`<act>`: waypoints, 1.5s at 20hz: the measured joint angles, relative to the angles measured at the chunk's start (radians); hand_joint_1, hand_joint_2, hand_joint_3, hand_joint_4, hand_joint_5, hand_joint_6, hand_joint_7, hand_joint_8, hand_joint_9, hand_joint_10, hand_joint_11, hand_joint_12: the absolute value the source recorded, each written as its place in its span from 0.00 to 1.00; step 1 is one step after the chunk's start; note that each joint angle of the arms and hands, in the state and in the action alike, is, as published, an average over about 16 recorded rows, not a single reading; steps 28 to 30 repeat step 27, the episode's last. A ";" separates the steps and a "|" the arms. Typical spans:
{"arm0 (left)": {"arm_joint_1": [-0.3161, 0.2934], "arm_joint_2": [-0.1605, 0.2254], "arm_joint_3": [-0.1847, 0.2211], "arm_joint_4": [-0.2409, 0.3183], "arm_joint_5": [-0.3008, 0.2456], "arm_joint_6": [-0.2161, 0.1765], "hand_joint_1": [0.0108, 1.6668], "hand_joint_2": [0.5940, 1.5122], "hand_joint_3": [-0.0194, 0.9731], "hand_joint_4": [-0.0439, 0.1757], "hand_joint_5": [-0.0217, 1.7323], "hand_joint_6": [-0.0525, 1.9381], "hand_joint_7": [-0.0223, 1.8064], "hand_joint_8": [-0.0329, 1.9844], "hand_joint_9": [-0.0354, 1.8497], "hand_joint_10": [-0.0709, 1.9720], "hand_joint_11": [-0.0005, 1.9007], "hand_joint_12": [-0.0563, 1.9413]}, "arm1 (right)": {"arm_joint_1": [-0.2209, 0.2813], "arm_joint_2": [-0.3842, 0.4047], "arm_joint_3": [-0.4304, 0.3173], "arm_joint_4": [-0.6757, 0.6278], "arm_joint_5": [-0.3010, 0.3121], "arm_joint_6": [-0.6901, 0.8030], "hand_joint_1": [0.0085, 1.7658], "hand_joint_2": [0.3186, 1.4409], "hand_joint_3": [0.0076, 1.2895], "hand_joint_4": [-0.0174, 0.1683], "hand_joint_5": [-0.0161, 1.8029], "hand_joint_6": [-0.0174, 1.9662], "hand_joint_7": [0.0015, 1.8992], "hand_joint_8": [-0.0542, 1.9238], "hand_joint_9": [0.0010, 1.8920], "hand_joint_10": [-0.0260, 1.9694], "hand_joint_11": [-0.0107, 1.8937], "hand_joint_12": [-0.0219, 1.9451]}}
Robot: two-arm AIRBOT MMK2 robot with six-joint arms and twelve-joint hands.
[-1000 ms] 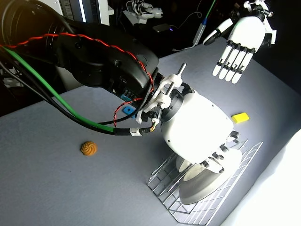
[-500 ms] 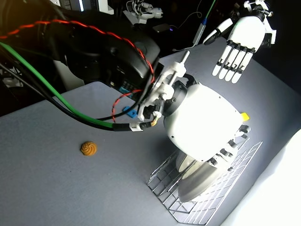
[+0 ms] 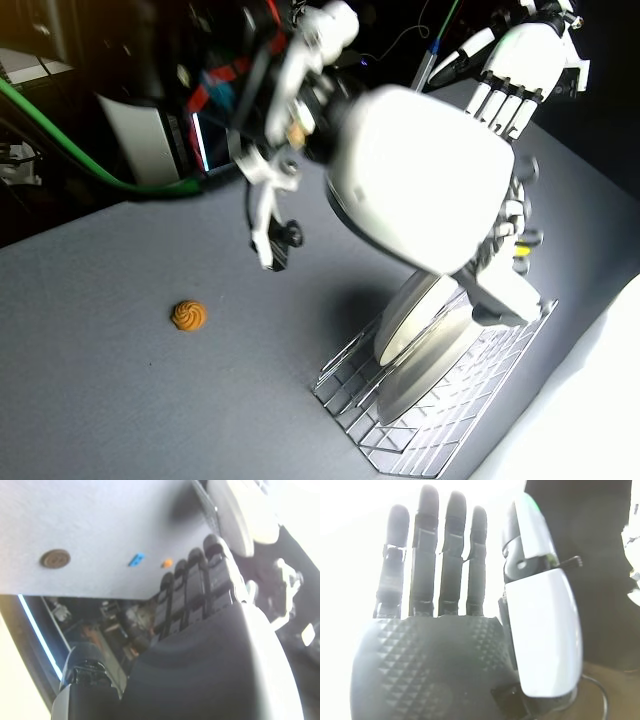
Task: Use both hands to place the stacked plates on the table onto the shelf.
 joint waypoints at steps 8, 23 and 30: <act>-0.048 0.011 -0.001 0.038 -0.023 0.006 0.00 0.56 0.03 0.22 0.07 0.04 0.08 0.02 0.08 0.04 0.01 0.14 | -0.041 0.141 -0.184 -0.292 0.130 0.068 0.58 0.72 0.01 0.10 0.43 0.04 0.46 0.04 0.43 0.05 0.13 0.67; -0.147 0.026 -0.011 0.125 -0.048 -0.029 0.10 0.68 0.03 0.27 0.51 0.71 0.56 0.73 0.50 0.76 0.37 0.86 | -0.064 0.254 -0.283 -0.334 0.146 0.133 0.39 0.65 0.01 0.11 0.42 0.79 0.43 0.79 0.42 0.81 0.38 0.95; -0.150 0.026 -0.013 0.127 -0.051 -0.034 0.14 0.68 0.03 0.30 0.59 0.93 0.64 0.94 0.59 0.96 0.50 0.98 | -0.061 0.254 -0.278 -0.337 0.125 0.155 0.34 0.67 0.01 0.12 0.45 0.96 0.46 0.97 0.46 0.97 0.49 0.99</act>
